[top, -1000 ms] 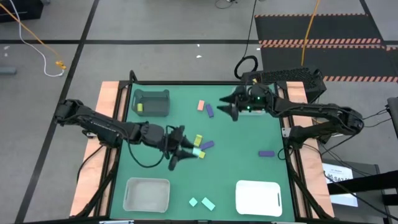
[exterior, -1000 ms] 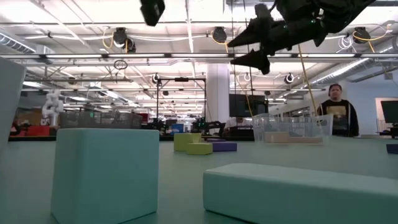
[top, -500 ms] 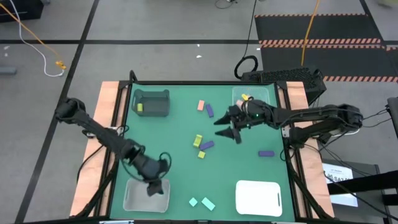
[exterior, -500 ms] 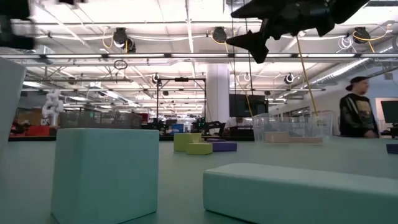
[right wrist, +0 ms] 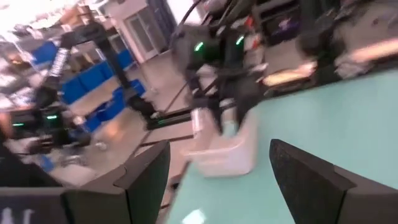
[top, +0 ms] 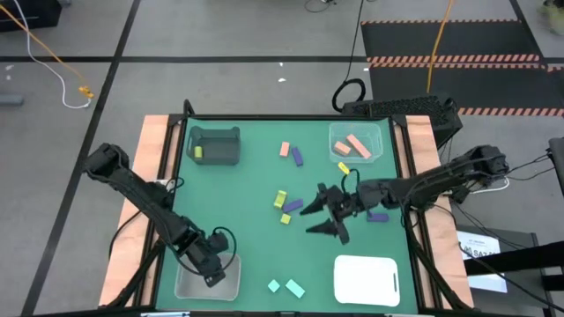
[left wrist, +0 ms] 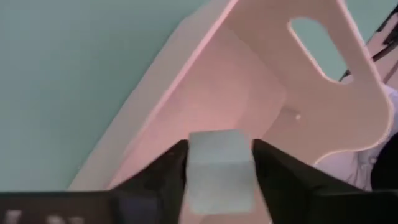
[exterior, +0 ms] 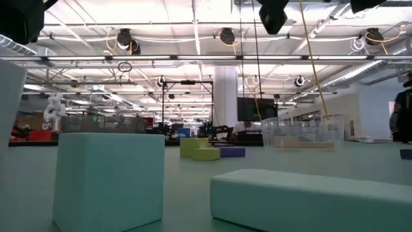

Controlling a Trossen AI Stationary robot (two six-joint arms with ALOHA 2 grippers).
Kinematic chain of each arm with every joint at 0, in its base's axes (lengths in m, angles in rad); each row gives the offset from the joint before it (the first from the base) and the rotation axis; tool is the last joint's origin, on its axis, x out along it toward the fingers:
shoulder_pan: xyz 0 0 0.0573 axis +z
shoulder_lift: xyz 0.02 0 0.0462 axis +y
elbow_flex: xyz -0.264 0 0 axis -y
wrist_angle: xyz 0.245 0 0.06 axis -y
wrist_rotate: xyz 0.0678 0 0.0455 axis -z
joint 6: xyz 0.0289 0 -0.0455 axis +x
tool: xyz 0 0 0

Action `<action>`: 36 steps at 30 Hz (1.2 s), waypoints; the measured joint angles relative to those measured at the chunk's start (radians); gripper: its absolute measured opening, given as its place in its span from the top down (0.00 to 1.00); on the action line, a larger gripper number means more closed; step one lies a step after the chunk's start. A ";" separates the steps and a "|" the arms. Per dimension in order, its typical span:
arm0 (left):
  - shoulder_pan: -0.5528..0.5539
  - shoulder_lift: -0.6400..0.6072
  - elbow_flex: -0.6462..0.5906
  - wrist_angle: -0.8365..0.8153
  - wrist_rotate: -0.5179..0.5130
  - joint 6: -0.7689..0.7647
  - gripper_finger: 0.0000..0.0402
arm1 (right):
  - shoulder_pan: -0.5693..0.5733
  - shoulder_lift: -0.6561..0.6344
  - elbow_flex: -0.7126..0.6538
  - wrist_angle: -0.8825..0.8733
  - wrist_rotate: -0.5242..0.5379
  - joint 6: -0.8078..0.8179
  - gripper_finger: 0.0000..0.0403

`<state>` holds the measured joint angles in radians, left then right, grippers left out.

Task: Sort & place blocks by color
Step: Put the top light blue block into the gray bin, then put the right light blue block into the gray bin

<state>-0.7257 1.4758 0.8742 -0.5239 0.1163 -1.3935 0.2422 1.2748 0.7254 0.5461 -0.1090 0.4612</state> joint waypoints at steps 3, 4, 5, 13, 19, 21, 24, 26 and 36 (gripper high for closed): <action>-0.006 -0.001 0.000 0.004 -0.009 -0.016 0.37 | 0.050 0.034 0.000 0.034 0.008 0.070 0.34; -0.010 -0.003 0.000 0.005 -0.015 -0.023 0.33 | 0.067 0.043 0.000 0.035 0.016 0.078 0.34; -0.013 -0.004 0.000 0.006 -0.015 -0.029 0.29 | 0.091 0.053 0.000 0.032 0.045 0.079 0.34; -0.042 -0.004 0.000 0.154 -0.070 -0.053 0.19 | 0.239 0.160 0.135 -0.203 0.348 -0.088 0.34; -0.063 -0.004 0.000 0.301 -0.112 -0.058 0.25 | 0.284 0.288 0.328 -0.480 0.424 -0.118 0.34; -0.069 -0.004 0.000 0.342 -0.127 -0.054 0.27 | 0.293 0.338 0.375 -0.532 0.423 -0.115 0.34; -0.072 -0.010 0.000 0.424 -0.168 -0.019 0.28 | 0.306 0.406 0.440 -0.591 0.423 -0.092 0.34; -0.075 -0.022 0.000 0.496 -0.213 0.025 0.29 | 0.312 0.446 0.477 -0.613 0.422 -0.058 0.34; -0.090 -0.100 0.001 0.775 -0.482 0.399 0.28 | 0.357 0.599 0.575 -0.655 0.393 0.250 0.34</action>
<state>-0.8156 1.3754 0.8749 0.2508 -0.3659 -0.9943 0.5991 1.8737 1.3002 -0.1088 0.2840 0.7113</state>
